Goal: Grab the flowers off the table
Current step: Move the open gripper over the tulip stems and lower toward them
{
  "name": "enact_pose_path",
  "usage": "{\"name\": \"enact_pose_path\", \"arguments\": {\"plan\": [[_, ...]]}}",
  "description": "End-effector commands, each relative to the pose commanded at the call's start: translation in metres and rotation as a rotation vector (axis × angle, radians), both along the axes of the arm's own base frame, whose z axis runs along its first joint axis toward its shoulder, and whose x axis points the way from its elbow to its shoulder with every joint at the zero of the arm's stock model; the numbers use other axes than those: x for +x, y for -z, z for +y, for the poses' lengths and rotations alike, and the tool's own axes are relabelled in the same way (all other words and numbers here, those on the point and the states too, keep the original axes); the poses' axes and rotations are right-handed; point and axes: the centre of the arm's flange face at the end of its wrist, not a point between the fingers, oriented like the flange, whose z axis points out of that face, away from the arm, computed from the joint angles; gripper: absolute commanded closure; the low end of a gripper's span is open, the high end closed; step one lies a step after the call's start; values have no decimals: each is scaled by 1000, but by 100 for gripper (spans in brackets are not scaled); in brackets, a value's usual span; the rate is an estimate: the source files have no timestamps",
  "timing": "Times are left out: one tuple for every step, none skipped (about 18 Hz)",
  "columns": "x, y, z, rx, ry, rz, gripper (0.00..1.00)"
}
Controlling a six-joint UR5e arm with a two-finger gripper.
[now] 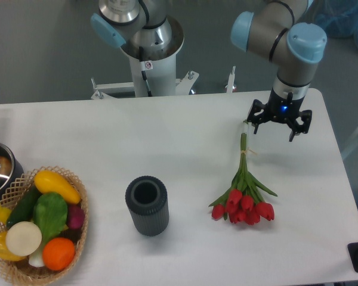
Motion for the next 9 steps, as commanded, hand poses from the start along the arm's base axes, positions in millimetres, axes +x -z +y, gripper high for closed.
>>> {"name": "enact_pose_path", "arguments": {"plan": [[1, 8, 0, -3, 1, -10, 0], [2, 12, 0, -5, 4, -19, 0], [2, 16, 2, -6, 9, -23, 0], [3, 22, 5, -9, 15, -33, 0], [2, 29, 6, -12, 17, -46, 0], [3, 36, 8, -15, 18, -59, 0], [4, 38, 11, -18, 21, -62, 0], [4, 41, 13, -19, 24, -66, 0], [4, 46, 13, -23, 24, -75, 0]]}}
